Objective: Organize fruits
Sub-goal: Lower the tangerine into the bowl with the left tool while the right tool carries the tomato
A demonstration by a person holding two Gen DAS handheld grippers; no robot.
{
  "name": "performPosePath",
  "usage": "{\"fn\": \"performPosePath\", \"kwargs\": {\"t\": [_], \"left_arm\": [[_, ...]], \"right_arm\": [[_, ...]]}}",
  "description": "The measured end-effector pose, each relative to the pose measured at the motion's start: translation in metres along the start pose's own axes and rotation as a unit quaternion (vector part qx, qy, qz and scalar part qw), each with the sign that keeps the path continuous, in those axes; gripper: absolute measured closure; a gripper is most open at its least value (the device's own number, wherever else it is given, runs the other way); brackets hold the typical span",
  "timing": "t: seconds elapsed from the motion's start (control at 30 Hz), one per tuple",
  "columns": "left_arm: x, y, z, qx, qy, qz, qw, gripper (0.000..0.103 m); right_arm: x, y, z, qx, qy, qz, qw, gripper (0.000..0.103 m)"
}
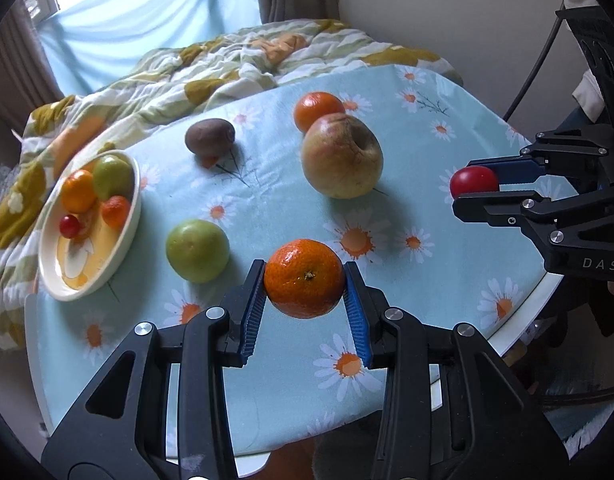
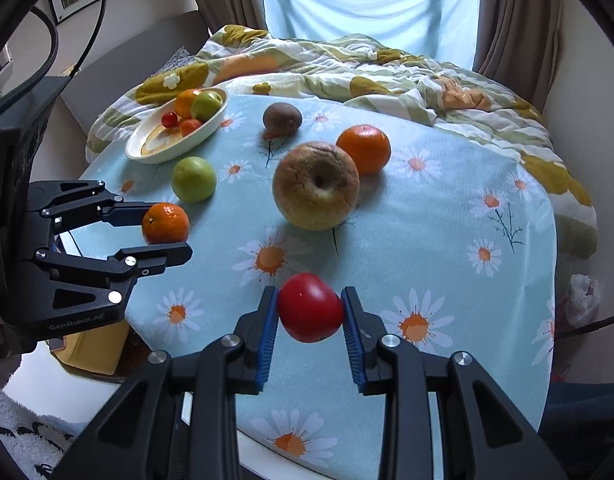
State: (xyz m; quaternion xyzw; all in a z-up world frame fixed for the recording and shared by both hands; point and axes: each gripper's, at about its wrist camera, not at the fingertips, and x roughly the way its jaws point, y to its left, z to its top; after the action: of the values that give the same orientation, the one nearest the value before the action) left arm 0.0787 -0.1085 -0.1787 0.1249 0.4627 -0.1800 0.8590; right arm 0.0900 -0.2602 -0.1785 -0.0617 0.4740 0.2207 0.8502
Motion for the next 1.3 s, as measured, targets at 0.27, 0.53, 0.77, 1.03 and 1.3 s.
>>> {"fn": "performPosePath", "kwargs": {"t": [0.27,0.53,0.77,1.03,1.3], "left_arm": [[-0.027,0.044,0.013,-0.030,-0.032,0.024,0.9988,0.060],[-0.040,0.108,0.020,-0.054,-0.043,0.046,0.9966,0.060],[-0.031,0.172,0.025,-0.066,-0.041,0.056,0.9954,0.060],[-0.006,0.244,0.028,-0.074,-0.031,0.060,0.9950,0.060],[0.038,0.296,0.035,-0.060,-0.013,0.056,0.9965,0.060]], "right_arm": [[-0.013,0.026,0.044,-0.025,-0.028,0.007,0.999,0.074],[0.000,0.064,0.092,-0.037,-0.039,0.019,0.998,0.074],[0.031,0.099,0.135,-0.039,-0.040,0.035,0.998,0.074],[0.074,0.130,0.175,-0.031,-0.031,0.040,0.998,0.074],[0.116,0.145,0.197,-0.017,-0.015,0.031,0.999,0.074]]}}
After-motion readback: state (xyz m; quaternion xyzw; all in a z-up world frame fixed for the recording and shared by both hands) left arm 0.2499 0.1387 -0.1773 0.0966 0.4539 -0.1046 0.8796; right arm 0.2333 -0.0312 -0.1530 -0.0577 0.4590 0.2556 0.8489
